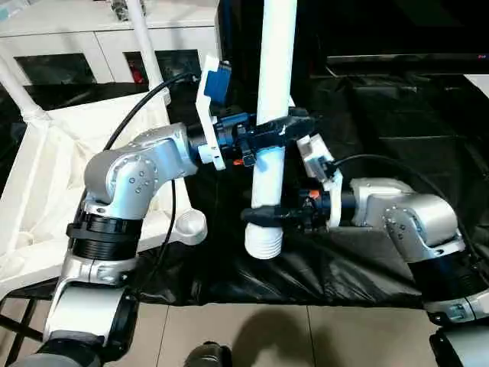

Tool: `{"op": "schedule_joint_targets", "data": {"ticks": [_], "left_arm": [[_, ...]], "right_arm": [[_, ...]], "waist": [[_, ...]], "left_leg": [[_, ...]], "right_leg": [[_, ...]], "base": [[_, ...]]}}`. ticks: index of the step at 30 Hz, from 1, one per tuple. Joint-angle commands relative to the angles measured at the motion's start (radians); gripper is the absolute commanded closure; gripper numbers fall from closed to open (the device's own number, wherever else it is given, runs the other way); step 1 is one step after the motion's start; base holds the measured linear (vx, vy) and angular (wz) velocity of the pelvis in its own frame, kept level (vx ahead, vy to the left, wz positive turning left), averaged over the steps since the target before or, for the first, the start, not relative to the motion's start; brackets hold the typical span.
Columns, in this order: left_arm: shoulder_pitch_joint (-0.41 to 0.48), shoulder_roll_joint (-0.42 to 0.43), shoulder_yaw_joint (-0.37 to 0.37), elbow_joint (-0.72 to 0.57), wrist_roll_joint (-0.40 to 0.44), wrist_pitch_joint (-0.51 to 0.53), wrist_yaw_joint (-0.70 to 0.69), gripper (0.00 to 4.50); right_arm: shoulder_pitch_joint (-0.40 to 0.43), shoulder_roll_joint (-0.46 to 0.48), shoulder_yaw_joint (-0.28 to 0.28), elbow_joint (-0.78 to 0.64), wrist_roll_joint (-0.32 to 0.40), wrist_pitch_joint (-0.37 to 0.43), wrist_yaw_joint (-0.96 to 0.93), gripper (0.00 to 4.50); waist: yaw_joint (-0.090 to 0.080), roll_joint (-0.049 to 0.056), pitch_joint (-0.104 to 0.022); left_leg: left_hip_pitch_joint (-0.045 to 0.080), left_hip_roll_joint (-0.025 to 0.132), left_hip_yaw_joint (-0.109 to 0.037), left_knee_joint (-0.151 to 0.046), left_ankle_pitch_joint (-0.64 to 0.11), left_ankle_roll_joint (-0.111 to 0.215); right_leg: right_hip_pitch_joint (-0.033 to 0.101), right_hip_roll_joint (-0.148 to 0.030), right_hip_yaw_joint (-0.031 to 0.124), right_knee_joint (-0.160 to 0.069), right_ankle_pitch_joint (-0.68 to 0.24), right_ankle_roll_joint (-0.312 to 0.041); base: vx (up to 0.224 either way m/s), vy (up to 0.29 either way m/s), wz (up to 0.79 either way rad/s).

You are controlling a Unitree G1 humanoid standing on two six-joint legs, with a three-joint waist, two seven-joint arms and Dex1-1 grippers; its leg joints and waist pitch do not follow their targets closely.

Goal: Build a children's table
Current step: Pick table leg

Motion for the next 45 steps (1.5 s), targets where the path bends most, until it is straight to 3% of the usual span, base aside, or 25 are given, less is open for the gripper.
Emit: {"op": "schedule_joint_targets", "data": {"ticks": [1, 10, 15, 18, 21, 27, 32, 33, 34, 35, 36, 38, 39, 41, 44, 45], "left_arm": [[-0.011, 0.002, 0.001, -0.008, 0.007, -0.013, -0.002, 2.69], [-0.014, 0.005, -0.004, -0.009, 0.007, -0.008, -0.014, 2.70], [-0.019, 0.006, -0.001, 0.005, 0.020, -0.012, 0.004, 2.70], [-0.031, -0.010, 0.033, 0.020, -0.010, -0.001, 0.019, 1.97], [-0.042, -0.039, 0.076, -0.009, -0.005, -0.097, 0.044, 1.81], [-0.089, -0.063, 0.164, -0.040, -0.025, -0.164, 0.131, 1.56], [-0.081, 0.007, 0.169, -0.074, 0.096, -0.181, 0.246, 1.56], [-0.031, 0.059, 0.132, -0.084, 0.232, -0.212, 0.327, 1.56], [-0.002, 0.074, 0.126, -0.095, 0.280, -0.232, 0.360, 1.56], [0.046, 0.089, 0.122, -0.113, 0.328, -0.252, 0.394, 1.56], [0.126, 0.089, 0.136, -0.150, 0.372, -0.264, 0.457, 1.56], [0.191, 0.076, 0.159, -0.181, 0.385, -0.255, 0.507, 1.56], [0.273, 0.064, 0.157, -0.212, 0.456, -0.320, 0.563, 1.56], [0.360, 0.065, 0.132, -0.227, 0.540, -0.382, 0.614, 1.56], [0.499, 0.039, 0.104, -0.229, 0.649, -0.478, 0.720, 1.56], [0.499, 0.039, 0.104, -0.229, 0.649, -0.478, 0.720, 1.56]], "right_arm": [[-0.016, 0.003, 0.014, 0.007, 0.003, 0.012, 0.005, 1.77], [-0.018, 0.012, 0.006, 0.015, 0.008, 0.018, 0.009, 2.49], [-0.013, 0.015, 0.002, 0.010, 0.009, 0.017, 0.012, 2.57], [-0.007, 0.019, 0.001, 0.005, 0.007, 0.009, 0.007, 2.59], [0.007, 0.041, -0.023, -0.002, 0.008, -0.020, -0.019, 2.60], [0.022, 0.080, -0.077, -0.016, 0.026, -0.057, -0.071, 2.61], [0.053, 0.104, -0.136, -0.066, 0.032, -0.086, -0.146, 2.61], [0.076, 0.102, -0.156, -0.094, 0.005, -0.103, -0.206, 2.61], [0.089, 0.098, -0.160, -0.108, -0.015, -0.110, -0.235, 2.61], [0.108, 0.096, -0.165, -0.125, -0.051, -0.134, -0.280, 2.61], [0.138, 0.107, -0.176, -0.143, -0.116, -0.169, -0.376, 2.61], [0.160, 0.120, -0.180, -0.151, -0.182, -0.205, -0.466, 2.61], [0.185, 0.150, -0.201, -0.154, -0.243, -0.243, -0.582, 2.61], [0.217, 0.166, -0.210, -0.162, -0.304, -0.306, -0.666, 2.61], [0.286, 0.165, -0.202, -0.196, -0.359, -0.357, -0.728, 2.61], [0.286, 0.165, -0.202, -0.196, -0.359, -0.357, -0.728, 2.61]], "waist": [[0.003, -0.020, -0.080], [0.003, -0.018, -0.081], [0.003, -0.019, -0.081], [0.004, -0.019, -0.082], [0.005, -0.020, -0.082], [0.007, -0.022, -0.082], [0.007, -0.017, -0.082], [0.005, -0.014, -0.080], [0.005, -0.014, -0.080], [0.000, -0.017, -0.078], [-0.003, -0.016, -0.079], [-0.010, -0.013, -0.080], [-0.012, -0.020, -0.081], [-0.013, -0.018, -0.079], [-0.014, -0.024, -0.076], [-0.010, -0.020, -0.076]], "left_leg": [[0.043, 0.055, -0.026, -0.060, -0.214, 0.008], [0.044, 0.055, -0.027, -0.060, -0.215, 0.004], [0.043, 0.055, -0.027, -0.059, -0.214, 0.005], [0.043, 0.054, -0.026, -0.058, -0.214, 0.003], [0.041, 0.056, -0.028, -0.059, -0.217, 0.005], [0.042, 0.057, -0.028, -0.058, -0.216, 0.009], [0.043, 0.057, -0.030, -0.060, -0.215, 0.005], [0.045, 0.061, -0.035, -0.068, -0.231, -0.009], [0.045, 0.061, -0.035, -0.068, -0.231, -0.009], [0.043, 0.061, -0.036, -0.072, -0.239, -0.025], [0.045, 0.059, -0.034, -0.072, -0.248, -0.041], [0.045, 0.057, -0.031, -0.073, -0.254, -0.067], [0.047, 0.055, -0.031, -0.073, -0.261, -0.068], [0.045, 0.058, -0.032, -0.076, -0.275, -0.061], [0.048, 0.058, -0.031, -0.078, -0.306, -0.051], [0.051, 0.058, -0.031, -0.079, -0.316, -0.051]], "right_leg": [[0.035, -0.076, 0.044, -0.083, -0.178, -0.196], [0.035, -0.075, 0.043, -0.081, -0.163, -0.198], [0.036, -0.075, 0.043, -0.081, -0.157, -0.200], [0.037, -0.076, 0.043, -0.081, -0.160, -0.200], [0.038, -0.078, 0.043, -0.083, -0.161, -0.201], [0.037, -0.079, 0.043, -0.081, -0.149, -0.206], [0.035, -0.076, 0.043, -0.082, -0.161, -0.181], [0.031, -0.072, 0.045, -0.083, -0.183, -0.139], [0.031, -0.072, 0.045, -0.083, -0.183, -0.139], [0.032, -0.074, 0.045, -0.086, -0.197, -0.117], [0.030, -0.074, 0.045, -0.088, -0.216, -0.105], [0.025, -0.072, 0.044, -0.088, -0.220, -0.108], [0.025, -0.072, 0.044, -0.090, -0.226, -0.119], [0.019, -0.073, 0.045, -0.095, -0.227, -0.106], [0.019, -0.069, 0.048, -0.101, -0.246, -0.085], [0.017, -0.069, 0.049, -0.103, -0.255, -0.077]], "base": [[0.000, 0.000, 0.00], [0.000, 0.000, 0.00], [0.000, 0.000, 0.00], [0.000, 0.000, 0.00], [0.000, 0.000, 0.00], [0.000, 0.000, 0.00], [0.000, 0.000, 0.00], [0.000, 0.000, 0.00], [0.000, 0.000, 0.00], [0.000, 0.000, 0.00], [0.000, 0.000, 0.00], [0.000, 0.000, 0.00], [0.000, 0.000, 0.00], [0.000, 0.000, 0.00], [0.000, 0.000, 0.00], [0.000, 0.000, 0.00]]}}
